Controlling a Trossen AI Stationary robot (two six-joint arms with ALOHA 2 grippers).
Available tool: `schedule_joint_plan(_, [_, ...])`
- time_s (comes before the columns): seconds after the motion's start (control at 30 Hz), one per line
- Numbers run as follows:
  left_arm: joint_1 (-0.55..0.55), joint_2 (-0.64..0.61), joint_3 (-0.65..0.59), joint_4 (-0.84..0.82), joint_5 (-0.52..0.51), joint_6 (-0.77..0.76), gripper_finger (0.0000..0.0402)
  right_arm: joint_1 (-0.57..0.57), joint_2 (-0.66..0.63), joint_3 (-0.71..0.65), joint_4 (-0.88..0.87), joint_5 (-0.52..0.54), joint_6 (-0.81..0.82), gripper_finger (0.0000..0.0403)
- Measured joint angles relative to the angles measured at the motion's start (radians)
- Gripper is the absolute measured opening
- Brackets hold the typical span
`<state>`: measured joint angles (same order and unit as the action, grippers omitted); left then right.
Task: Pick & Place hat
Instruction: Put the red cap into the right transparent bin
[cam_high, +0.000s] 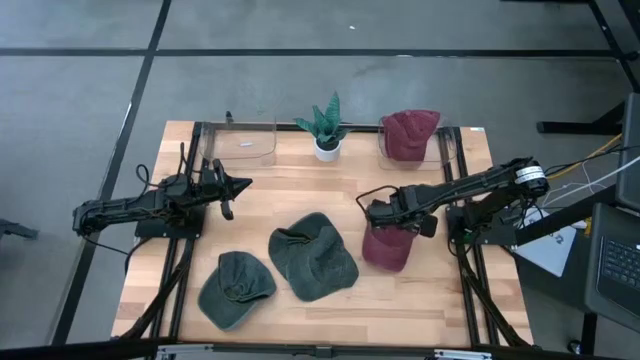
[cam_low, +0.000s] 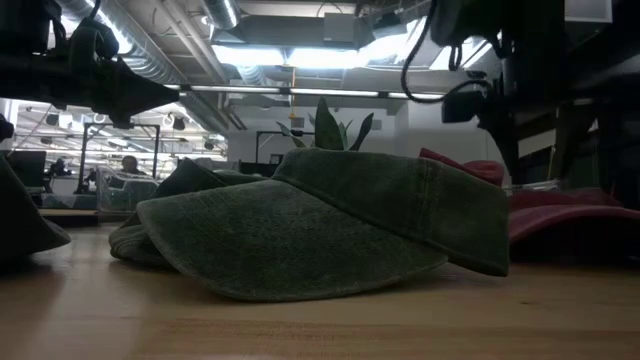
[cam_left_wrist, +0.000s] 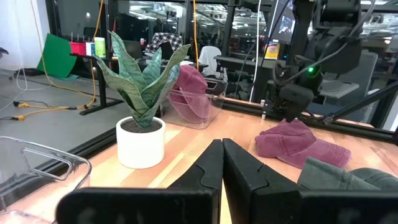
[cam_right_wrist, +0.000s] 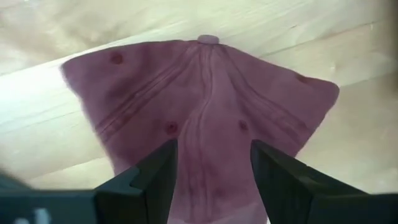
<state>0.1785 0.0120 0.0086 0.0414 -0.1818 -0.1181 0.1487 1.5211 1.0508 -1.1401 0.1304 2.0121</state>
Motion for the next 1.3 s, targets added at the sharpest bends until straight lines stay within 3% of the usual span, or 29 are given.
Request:
schedule_joint_plan(0.73, [0.000, 0.000, 0.000, 0.000, 0.000, 0.000, 0.0004, -0.068, 0.000, -0.267, 0.372, -0.063, -0.060, 0.0197])
schedule_joint_plan(0.87, [0.000, 0.000, 0.000, 0.000, 0.000, 0.000, 0.0004, -0.068, 0.000, -0.279, 0.382, -0.063, -0.061, 0.0162])
schedule_joint_plan(1.17, [0.000, 0.000, 0.000, 0.000, 0.000, 0.000, 0.0004, -0.068, 0.000, -0.279, 0.380, -0.043, -0.083, 0.0021])
schedule_joint_plan(1.3, [0.000, 0.000, 0.000, 0.000, 0.000, 0.000, 0.0004, -0.067, 0.000, -0.279, 0.381, -0.028, -0.084, 0.0015])
